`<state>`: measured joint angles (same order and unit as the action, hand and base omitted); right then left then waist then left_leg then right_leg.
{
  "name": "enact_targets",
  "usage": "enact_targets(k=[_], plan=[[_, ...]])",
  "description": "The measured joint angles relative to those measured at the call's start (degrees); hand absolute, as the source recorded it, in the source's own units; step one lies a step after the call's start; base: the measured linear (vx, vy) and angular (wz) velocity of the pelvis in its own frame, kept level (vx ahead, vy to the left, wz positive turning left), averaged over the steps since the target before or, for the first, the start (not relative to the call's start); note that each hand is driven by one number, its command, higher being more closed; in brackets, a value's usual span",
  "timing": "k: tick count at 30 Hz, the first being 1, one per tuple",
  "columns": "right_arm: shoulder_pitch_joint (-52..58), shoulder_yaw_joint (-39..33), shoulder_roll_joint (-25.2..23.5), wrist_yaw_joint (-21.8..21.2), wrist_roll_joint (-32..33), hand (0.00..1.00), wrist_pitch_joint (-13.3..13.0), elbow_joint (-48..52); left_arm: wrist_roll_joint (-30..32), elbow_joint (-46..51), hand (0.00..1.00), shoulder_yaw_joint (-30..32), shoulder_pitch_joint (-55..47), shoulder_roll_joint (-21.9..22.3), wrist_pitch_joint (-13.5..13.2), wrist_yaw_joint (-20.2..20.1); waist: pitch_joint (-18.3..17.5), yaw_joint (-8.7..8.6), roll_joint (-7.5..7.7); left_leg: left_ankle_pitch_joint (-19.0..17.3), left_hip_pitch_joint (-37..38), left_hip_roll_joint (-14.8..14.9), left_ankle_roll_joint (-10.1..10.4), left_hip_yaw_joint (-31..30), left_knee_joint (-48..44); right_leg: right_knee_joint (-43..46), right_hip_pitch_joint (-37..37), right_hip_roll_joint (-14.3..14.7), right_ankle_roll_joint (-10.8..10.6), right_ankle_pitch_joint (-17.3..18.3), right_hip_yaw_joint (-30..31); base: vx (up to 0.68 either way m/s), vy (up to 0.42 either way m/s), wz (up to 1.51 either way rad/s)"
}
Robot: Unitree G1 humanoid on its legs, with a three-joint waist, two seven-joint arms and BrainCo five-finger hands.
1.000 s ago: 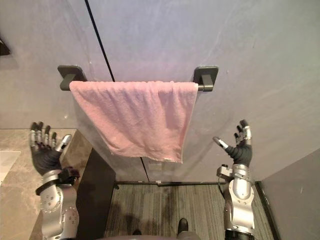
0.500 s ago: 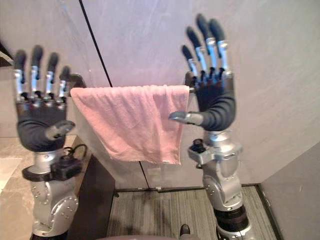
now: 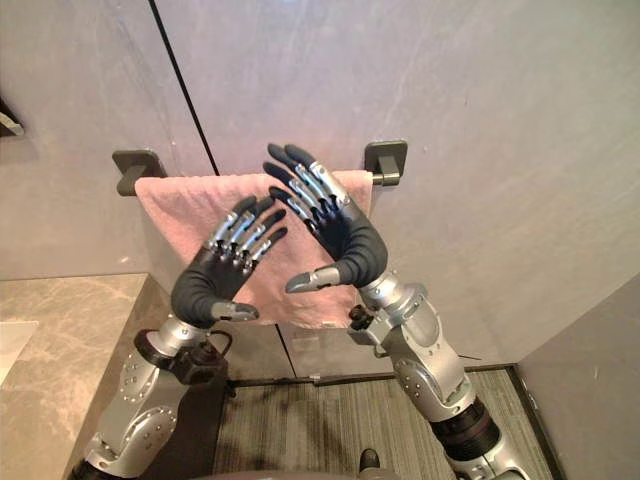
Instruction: Organize washtable
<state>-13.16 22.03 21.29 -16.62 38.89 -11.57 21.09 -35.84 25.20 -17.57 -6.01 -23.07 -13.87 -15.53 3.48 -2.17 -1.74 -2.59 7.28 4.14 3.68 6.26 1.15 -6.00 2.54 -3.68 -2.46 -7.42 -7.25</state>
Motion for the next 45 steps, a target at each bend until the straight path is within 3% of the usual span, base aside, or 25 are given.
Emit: enact_targets(k=[8,13,17,21,25,31,45], plan=[[1.2,2.9,3.1,-2.4,-1.6,0.0,3.0,-7.2,1.5,-8.5,0.0,0.3,-2.0,-0.9,1.6,-1.2,0.0,0.56,0.08,0.0,-0.8,0.0,0.0,0.0,0.0,0.0,-0.7,0.0,0.0,0.0,-0.1,0.0,0.0,0.0],[1.2,4.6,3.9,-3.1,-5.4,0.0,3.4,-11.8,5.3,-13.0,0.0,0.5,-2.0,-0.7,2.4,-0.1,-0.1,1.21,0.22,0.0,-2.2,0.0,0.0,0.0,0.1,0.0,-1.8,0.0,0.0,0.0,-0.4,0.0,0.0,0.0],[1.1,5.0,3.4,-2.9,-8.9,0.0,3.6,-16.0,7.8,-16.9,0.0,2.8,-1.7,1.4,2.5,1.3,-0.2,1.58,0.37,0.0,-3.3,0.0,0.0,-0.6,0.0,0.0,-3.0,-0.1,0.0,0.0,-0.6,0.02,-0.008,0.07],[1.1,5.5,3.4,-1.3,-14.6,0.0,5.7,-22.0,10.1,-18.6,0.0,4.7,2.4,2.6,2.0,3.5,-0.4,2.95,0.71,0.0,-5.0,-0.1,0.0,-1.0,-0.1,0.0,-4.4,-0.3,0.0,-0.1,-0.9,0.0,-0.002,0.04],[-0.2,5.4,2.1,0.3,-19.0,0.0,5.8,-23.4,14.4,-23.6,0.0,4.7,4.2,2.7,2.0,6.1,-0.3,2.73,1.03,0.0,-5.5,-0.2,-0.1,-1.0,-0.2,0.0,-4.8,-0.3,0.0,-0.2,-0.9,0.0,0.0,0.0],[-3.2,2.9,-0.6,2.3,-21.0,0.0,5.7,-27.7,16.3,-27.7,0.0,6.8,6.1,4.1,1.9,8.8,-0.3,2.99,2.72,0.0,-6.9,-0.2,-0.1,-0.7,-0.8,0.0,-6.2,-0.3,0.2,-0.8,-0.4,-0.04,-0.007,-0.03],[-5.3,-9.2,-2.9,8.5,-22.1,0.0,5.4,-31.4,18.0,-30.9,0.0,15.7,7.6,6.4,1.5,13.4,-0.3,3.0,2.77,0.1,-6.9,0.0,-0.1,0.1,-1.6,-0.1,-6.3,-0.4,0.5,-1.8,0.6,-0.04,-0.006,-0.03]])
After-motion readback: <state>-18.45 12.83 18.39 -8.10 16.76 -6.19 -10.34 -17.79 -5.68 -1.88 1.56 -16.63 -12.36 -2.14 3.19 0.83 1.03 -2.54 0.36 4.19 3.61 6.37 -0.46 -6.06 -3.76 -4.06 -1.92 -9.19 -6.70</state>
